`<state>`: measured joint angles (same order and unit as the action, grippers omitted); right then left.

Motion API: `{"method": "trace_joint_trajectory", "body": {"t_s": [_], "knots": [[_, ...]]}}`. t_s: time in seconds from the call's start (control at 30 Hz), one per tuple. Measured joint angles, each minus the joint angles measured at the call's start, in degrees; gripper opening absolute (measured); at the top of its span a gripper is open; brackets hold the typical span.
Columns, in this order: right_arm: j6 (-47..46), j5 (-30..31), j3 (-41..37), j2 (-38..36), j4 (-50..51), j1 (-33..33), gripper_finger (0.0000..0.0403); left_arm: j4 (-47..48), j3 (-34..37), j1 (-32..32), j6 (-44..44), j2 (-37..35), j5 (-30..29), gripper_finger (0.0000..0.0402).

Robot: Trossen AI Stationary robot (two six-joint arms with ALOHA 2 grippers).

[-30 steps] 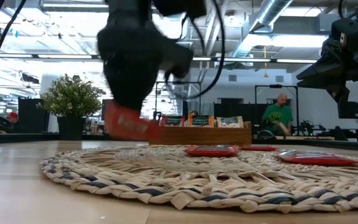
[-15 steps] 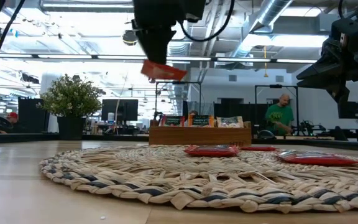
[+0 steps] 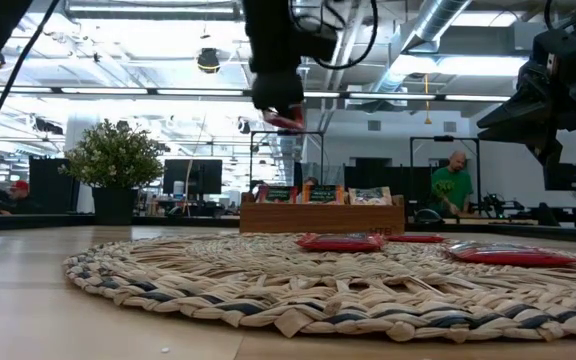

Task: Pick & Place Tea
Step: Put the red tea bag into the left section of the wooden organizer

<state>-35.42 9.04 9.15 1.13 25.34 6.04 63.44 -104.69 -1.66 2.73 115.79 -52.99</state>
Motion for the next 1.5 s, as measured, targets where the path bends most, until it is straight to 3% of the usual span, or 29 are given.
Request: {"method": "trace_joint_trajectory", "body": {"t_s": [0.2, 0.47, 0.77, 1.1, 1.5], "knots": [[0.00, 0.11, 0.00, 0.00, 0.51, 0.00, 0.0087, -9.26, 6.07, 4.63, 9.95, 0.17, -2.74, 0.0000], [-0.11, 0.42, 0.00, 0.00, 3.41, 0.00, 0.0087, -23.23, 15.85, 6.15, 19.23, 0.17, -4.24, 0.0000], [-0.11, 0.42, 0.00, 0.00, 3.48, 0.00, 0.0087, -32.76, 19.45, 6.17, 20.45, 0.20, -6.26, 0.0000], [-0.13, 0.42, 0.00, 0.00, 3.39, 0.00, 0.0087, -37.26, 25.84, 6.61, 20.54, 0.20, -7.67, 0.0000], [-0.21, 0.42, 0.00, -0.01, 2.90, 0.01, 0.0087, -43.70, 26.34, 8.61, 21.89, 0.20, -6.71, 0.0000]]}}
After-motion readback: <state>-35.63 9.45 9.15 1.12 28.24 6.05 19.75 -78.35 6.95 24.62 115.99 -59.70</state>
